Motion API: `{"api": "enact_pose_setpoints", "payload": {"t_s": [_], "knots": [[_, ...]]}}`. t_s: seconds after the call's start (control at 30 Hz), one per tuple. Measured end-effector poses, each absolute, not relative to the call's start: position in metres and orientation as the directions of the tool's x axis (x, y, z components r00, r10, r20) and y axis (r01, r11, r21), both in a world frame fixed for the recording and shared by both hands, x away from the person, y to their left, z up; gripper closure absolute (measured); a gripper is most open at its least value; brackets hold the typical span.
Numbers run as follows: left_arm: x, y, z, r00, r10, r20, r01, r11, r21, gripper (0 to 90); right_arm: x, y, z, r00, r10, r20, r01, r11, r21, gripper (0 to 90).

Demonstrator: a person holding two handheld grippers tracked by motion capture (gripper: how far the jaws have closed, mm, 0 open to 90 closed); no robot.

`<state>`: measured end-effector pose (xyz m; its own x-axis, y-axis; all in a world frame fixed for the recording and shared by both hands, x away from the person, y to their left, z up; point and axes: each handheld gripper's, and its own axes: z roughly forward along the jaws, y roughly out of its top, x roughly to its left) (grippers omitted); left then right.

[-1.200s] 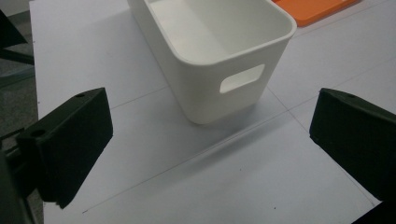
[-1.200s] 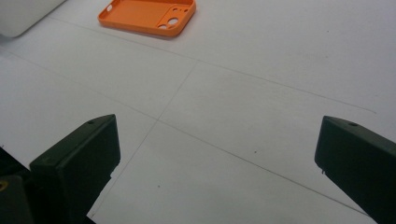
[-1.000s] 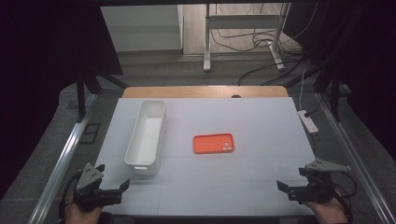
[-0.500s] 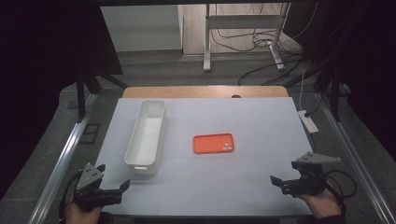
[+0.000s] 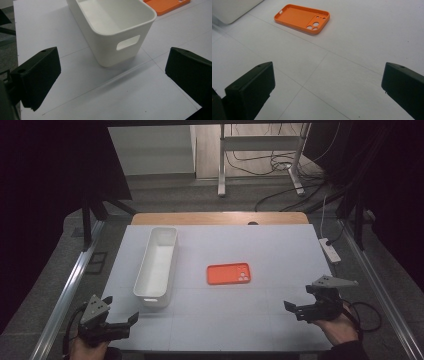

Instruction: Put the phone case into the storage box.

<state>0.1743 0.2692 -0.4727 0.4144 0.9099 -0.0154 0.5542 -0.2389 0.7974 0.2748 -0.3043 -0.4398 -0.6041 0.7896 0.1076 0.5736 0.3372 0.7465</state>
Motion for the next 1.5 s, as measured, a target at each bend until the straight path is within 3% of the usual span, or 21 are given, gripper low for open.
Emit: {"api": "enact_pose_setpoints", "payload": {"t_s": [1.5], "knots": [[0.176, 0.268, -0.473, 0.432, 0.902, -0.009, 0.55, -0.256, 0.795, 1.8, 0.331, -0.243, -0.442, -0.688, 0.717, 0.11, 0.558, 0.426, 0.712, 0.0]]}}
